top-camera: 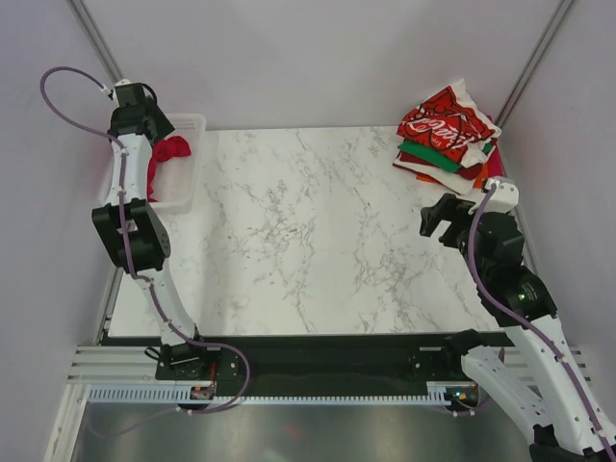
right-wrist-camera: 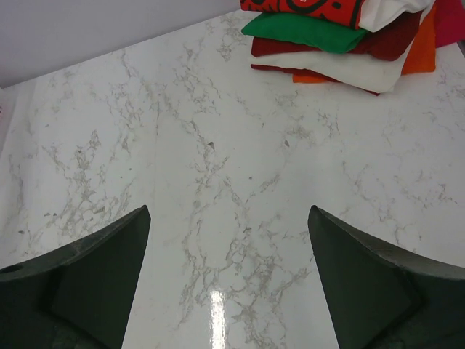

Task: Fold and stack the t-shirts
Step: Grab the tshirt from the pile

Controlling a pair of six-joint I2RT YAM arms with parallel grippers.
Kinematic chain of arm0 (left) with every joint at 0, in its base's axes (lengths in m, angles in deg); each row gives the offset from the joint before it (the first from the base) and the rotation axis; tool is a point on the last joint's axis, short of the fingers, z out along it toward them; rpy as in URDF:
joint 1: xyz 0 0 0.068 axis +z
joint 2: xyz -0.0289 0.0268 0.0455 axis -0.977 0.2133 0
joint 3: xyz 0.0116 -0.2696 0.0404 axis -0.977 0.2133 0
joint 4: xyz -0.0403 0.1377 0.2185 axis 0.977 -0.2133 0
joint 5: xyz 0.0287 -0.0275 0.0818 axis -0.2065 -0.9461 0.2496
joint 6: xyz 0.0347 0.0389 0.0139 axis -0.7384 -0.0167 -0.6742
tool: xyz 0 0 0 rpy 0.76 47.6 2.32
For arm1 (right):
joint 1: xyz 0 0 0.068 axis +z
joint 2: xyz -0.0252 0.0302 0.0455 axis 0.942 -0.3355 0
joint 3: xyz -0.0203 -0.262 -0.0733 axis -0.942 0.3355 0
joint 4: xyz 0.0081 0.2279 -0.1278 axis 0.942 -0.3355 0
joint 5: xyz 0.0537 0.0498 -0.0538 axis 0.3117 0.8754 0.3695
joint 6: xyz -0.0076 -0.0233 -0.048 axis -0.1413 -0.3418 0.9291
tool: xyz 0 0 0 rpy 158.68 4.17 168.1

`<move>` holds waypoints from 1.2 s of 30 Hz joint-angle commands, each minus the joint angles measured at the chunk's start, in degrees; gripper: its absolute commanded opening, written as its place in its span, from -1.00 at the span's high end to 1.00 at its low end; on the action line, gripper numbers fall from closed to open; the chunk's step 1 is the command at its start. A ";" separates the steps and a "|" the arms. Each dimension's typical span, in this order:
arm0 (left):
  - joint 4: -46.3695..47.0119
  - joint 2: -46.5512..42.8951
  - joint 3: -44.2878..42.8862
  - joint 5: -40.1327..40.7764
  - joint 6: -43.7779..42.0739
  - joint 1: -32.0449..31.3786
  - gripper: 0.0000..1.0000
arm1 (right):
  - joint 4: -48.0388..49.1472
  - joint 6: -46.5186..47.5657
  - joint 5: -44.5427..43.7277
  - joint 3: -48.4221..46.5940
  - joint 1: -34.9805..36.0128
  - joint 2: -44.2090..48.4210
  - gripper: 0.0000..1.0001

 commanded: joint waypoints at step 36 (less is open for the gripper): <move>4.96 22.52 -12.77 1.01 0.79 6.10 0.15 | -1.20 1.20 1.37 5.06 0.68 -2.96 -0.96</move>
